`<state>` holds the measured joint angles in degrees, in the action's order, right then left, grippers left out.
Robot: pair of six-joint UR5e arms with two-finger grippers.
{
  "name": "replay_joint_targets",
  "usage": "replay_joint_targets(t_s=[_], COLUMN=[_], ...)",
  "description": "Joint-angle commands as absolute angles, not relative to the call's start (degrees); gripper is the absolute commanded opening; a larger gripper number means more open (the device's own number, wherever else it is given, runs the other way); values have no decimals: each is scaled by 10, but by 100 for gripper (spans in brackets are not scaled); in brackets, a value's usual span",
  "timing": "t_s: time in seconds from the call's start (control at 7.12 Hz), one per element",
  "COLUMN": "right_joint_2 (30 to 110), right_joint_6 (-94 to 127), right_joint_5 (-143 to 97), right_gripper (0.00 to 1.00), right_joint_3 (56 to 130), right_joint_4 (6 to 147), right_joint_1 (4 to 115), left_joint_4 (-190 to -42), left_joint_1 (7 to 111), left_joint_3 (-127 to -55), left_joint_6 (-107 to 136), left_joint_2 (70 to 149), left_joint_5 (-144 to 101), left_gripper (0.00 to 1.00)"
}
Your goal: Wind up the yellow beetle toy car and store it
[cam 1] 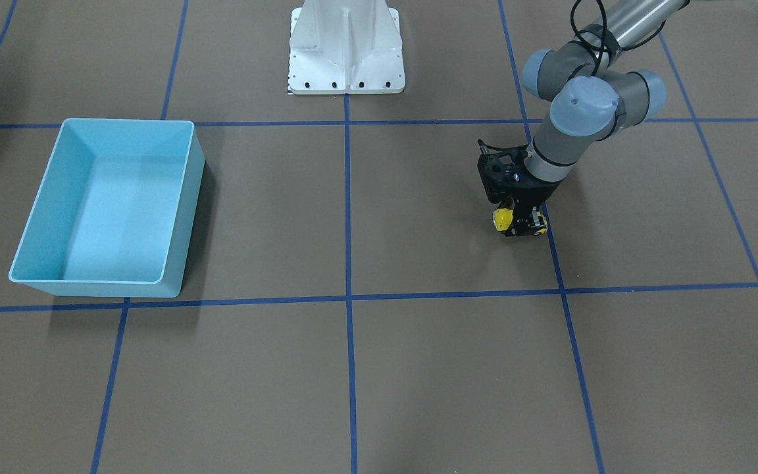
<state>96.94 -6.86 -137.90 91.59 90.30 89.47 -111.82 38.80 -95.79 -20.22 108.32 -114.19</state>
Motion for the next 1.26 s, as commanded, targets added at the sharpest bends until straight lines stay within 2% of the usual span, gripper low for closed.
replay_joint_targets(t_s=[0.0, 1.12], right_joint_2=[969, 966], right_joint_6=[-69, -69], right_joint_5=[-1379, -1376], right_gripper=[100, 100], right_joint_3=[914, 904], right_joint_4=[903, 901], right_joint_1=[894, 894], left_joint_4=[-1123, -1148], left_joint_1=[388, 390], left_joint_3=[-958, -965], left_joint_6=[-213, -256], left_joint_2=[1078, 1042], left_joint_5=[-1147, -1163], left_gripper=[0, 0])
